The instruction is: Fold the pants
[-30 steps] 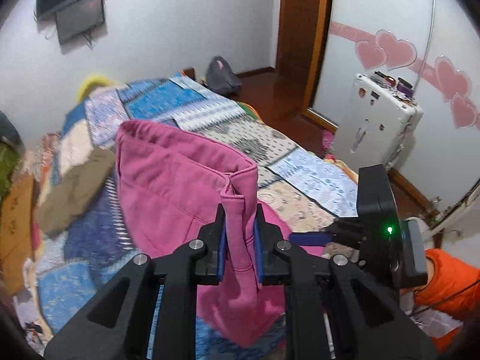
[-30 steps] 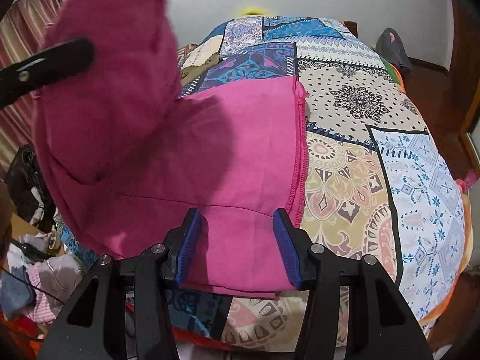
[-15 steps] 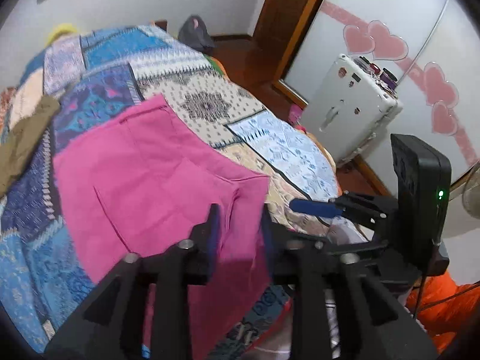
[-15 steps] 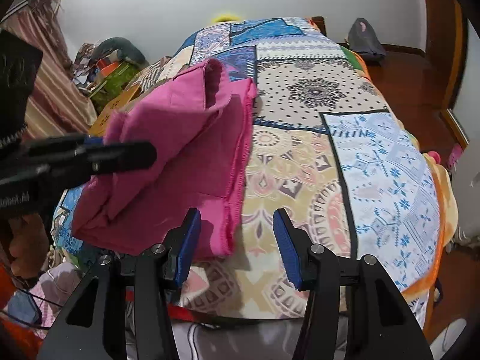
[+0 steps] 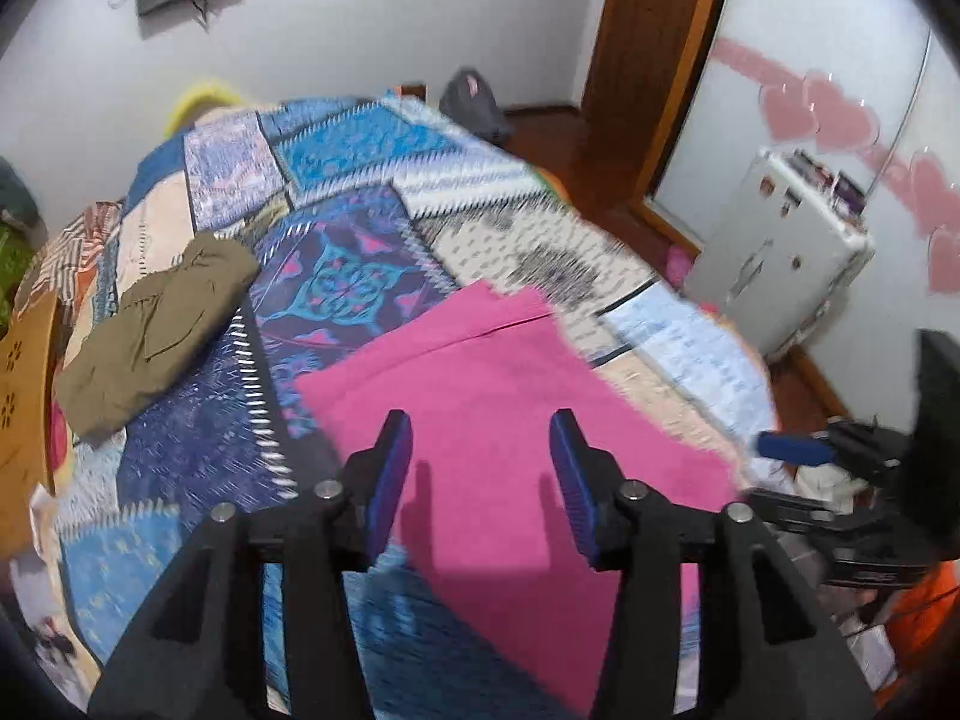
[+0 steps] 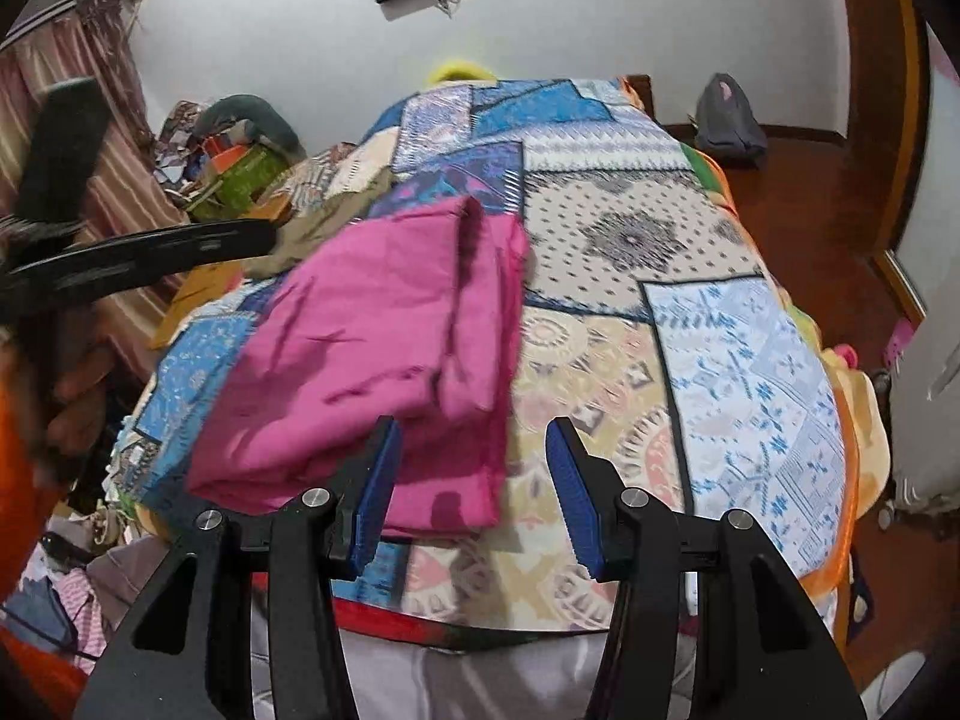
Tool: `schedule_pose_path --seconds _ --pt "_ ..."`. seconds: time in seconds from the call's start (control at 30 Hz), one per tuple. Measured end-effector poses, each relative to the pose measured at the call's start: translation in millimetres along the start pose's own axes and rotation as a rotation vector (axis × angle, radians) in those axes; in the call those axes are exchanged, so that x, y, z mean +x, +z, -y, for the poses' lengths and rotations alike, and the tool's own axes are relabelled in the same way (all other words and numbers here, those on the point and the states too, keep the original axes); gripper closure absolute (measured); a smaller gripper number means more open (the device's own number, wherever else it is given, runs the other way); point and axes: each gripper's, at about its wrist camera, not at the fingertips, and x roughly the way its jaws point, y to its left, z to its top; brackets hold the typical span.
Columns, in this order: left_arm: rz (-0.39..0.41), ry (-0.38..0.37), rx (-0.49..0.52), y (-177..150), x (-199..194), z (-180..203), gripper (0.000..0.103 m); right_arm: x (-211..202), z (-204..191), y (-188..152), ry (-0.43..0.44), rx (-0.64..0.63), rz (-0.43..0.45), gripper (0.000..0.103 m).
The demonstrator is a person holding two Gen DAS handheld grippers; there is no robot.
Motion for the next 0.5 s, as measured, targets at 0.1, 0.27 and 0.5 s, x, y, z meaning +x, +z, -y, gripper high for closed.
schedule_pose_path --seconds 0.1,0.27,0.5 --pt "-0.046 0.030 -0.028 5 28 -31 0.054 7 -15 -1 0.017 -0.040 -0.014 0.055" --pt "-0.100 0.128 -0.013 10 76 -59 0.049 36 -24 -9 0.033 -0.081 -0.108 0.055" --pt "-0.125 0.196 -0.015 -3 101 -85 0.039 55 -10 -5 0.040 -0.087 -0.167 0.046"
